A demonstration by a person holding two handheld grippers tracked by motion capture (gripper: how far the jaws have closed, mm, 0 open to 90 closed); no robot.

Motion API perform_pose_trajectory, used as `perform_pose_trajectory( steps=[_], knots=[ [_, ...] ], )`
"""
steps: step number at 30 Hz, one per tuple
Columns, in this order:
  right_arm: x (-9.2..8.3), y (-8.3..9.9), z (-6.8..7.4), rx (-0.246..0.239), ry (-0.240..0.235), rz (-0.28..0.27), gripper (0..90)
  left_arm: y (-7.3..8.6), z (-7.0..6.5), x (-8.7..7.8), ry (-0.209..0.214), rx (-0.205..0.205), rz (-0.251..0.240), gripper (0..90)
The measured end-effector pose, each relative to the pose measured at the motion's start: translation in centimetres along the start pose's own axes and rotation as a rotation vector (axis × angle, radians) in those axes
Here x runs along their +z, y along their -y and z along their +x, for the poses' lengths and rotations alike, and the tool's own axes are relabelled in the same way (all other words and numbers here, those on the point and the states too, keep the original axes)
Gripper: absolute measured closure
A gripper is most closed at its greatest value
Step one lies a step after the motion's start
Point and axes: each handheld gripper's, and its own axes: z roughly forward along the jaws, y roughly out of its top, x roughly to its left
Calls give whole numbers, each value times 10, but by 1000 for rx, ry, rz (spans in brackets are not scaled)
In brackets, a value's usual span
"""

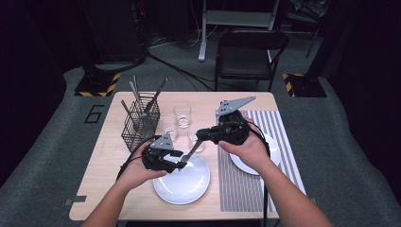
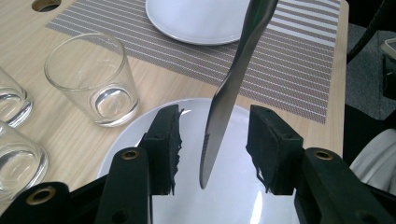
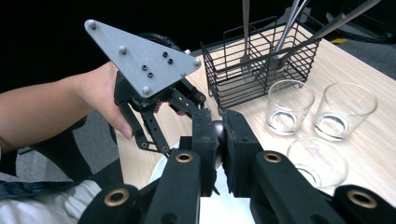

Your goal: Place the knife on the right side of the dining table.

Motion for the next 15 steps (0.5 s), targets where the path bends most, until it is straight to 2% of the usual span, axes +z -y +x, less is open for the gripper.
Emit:
perform_pose_trajectory(
  steps=[8,9,10,15],
  knots=[
    [-8,-7,-4,-1,25,15,842,1,1,-2,-6,-5,-1,537],
    [-9,-7,-5,-12,27,15,842,1,2,-2,-7,-5,0,537],
    [-11,-8,-6,4,32,16,841,2,2,-2,-9,-6,2,537],
    [-16,-9,-9,1,45,23,842,2,3,-4,-7,-15,4,532]
  ],
)
